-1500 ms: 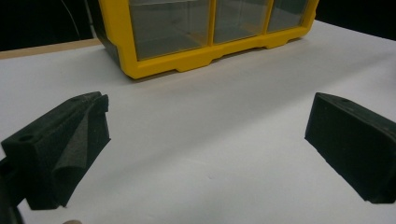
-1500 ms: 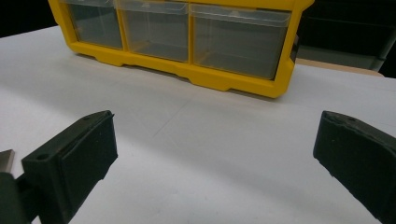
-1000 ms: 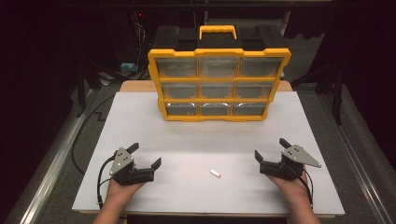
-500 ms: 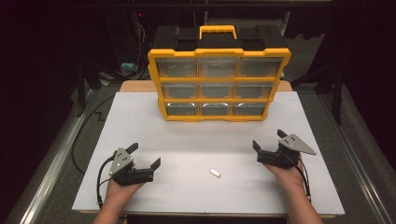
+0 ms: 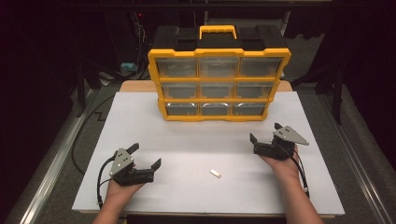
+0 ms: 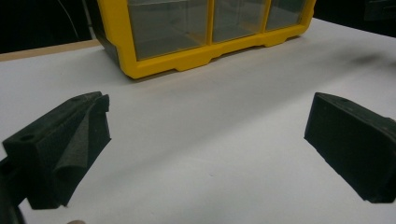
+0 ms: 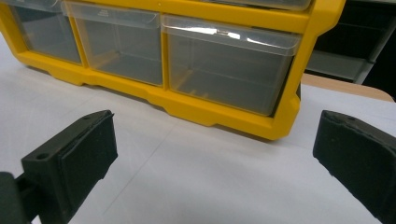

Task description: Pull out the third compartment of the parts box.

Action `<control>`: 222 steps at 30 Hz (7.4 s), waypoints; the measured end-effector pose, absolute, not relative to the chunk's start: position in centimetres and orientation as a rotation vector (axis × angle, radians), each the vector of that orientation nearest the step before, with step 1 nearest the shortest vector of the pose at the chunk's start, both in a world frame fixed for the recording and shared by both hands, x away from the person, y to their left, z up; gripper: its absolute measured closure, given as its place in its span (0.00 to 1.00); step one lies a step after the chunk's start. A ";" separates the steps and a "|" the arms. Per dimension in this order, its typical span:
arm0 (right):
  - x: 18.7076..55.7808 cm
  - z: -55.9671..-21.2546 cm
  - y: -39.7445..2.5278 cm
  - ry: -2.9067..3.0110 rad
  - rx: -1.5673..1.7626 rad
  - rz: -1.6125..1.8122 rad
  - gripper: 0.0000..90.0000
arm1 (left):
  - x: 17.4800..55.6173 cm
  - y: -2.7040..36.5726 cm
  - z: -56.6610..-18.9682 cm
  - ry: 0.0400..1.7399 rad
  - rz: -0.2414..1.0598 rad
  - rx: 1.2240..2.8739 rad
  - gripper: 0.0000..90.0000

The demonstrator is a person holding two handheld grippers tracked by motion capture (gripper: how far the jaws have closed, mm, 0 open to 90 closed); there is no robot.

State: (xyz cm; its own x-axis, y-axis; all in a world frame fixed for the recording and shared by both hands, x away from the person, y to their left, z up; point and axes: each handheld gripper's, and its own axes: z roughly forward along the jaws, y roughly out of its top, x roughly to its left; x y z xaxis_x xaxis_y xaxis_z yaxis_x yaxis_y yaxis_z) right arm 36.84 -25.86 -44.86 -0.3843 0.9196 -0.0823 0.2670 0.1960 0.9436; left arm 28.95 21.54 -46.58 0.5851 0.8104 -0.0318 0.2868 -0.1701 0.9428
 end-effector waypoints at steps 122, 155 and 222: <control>31.9 -46.4 -20.9 1.974 0.110 0.156 0.02 | 29.1 21.8 -46.5 0.917 0.599 1.718 0.01; 33.7 -45.8 -18.6 1.831 0.094 0.108 0.38 | 29.2 21.4 -46.8 0.890 0.573 1.759 0.01; 40.5 -30.0 -17.3 1.526 0.105 0.101 0.71 | 29.2 21.4 -46.8 0.886 0.583 1.770 0.00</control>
